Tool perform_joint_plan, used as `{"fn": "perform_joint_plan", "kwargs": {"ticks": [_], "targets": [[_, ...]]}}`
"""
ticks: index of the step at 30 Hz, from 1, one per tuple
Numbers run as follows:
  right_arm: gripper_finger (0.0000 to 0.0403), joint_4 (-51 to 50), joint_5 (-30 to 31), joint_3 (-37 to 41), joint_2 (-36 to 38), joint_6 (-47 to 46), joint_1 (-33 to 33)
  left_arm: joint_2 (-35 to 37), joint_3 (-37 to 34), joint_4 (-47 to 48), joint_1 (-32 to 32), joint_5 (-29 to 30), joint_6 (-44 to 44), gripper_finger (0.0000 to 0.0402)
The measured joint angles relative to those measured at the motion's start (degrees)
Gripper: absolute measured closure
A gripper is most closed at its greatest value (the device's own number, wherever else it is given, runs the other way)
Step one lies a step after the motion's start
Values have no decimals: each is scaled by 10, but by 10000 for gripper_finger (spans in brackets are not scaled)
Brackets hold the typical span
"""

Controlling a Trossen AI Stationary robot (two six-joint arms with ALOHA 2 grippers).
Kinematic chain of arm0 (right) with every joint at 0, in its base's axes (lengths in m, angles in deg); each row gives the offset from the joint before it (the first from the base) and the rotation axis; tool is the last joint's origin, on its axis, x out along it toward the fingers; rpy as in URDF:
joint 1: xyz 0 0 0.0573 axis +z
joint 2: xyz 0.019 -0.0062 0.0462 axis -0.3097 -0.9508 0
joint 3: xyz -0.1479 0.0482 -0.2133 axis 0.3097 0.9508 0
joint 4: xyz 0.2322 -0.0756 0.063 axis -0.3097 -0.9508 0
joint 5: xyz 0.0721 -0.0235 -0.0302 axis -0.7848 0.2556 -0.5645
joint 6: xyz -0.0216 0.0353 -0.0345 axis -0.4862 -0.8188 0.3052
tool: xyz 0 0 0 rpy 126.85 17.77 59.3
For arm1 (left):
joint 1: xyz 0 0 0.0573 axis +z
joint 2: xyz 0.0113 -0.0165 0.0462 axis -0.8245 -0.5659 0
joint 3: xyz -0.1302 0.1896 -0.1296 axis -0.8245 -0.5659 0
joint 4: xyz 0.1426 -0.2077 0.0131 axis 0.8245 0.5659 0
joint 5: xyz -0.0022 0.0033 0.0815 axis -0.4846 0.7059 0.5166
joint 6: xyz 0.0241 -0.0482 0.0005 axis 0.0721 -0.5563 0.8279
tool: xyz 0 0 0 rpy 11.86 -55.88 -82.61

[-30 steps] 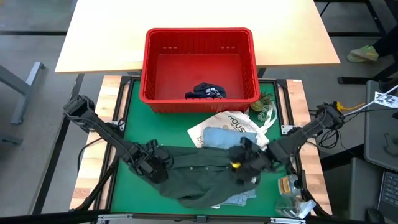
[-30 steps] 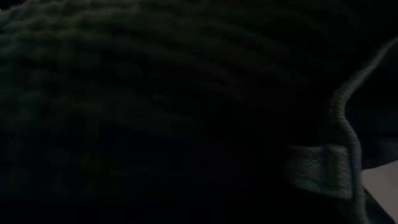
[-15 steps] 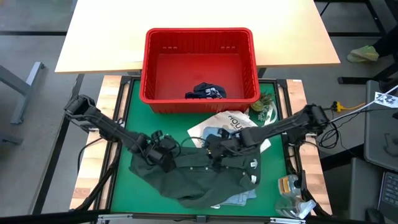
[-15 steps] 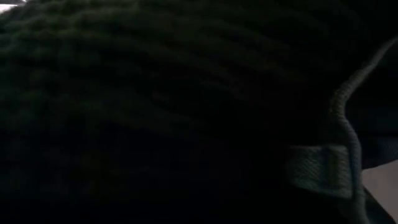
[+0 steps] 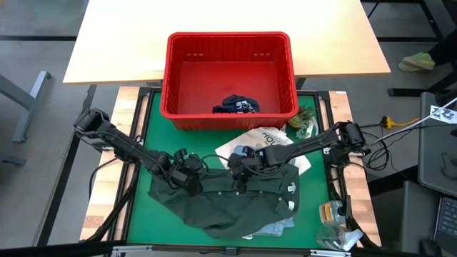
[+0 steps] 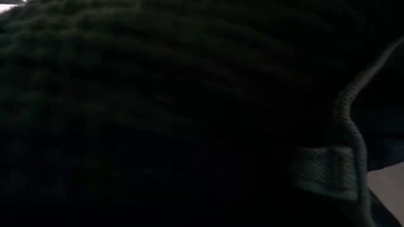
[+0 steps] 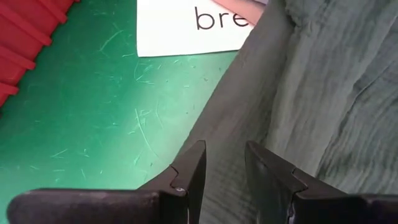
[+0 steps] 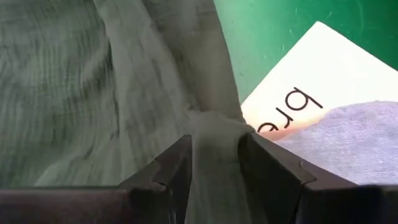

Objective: Fold Laundry from Bin
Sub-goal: Fold the green polo shirt

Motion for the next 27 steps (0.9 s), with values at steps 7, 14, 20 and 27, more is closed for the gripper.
{"fn": "perform_joint_plan", "kwargs": {"ticks": [7, 14, 20, 27], "targets": [[305, 4, -11, 0, -7, 4, 1, 0, 0, 0, 0, 1, 0, 296], [386, 5, -61, 0, -7, -2, 2, 0, 0, 0, 0, 1, 0, 296], [395, 12, -89, 0, -5, -6, 28, 0, 0, 0, 0, 1, -1, 296], [396, 19, -163, 0, -4, -59, 89, 0, 0, 0, 0, 2, -1, 296]]}}
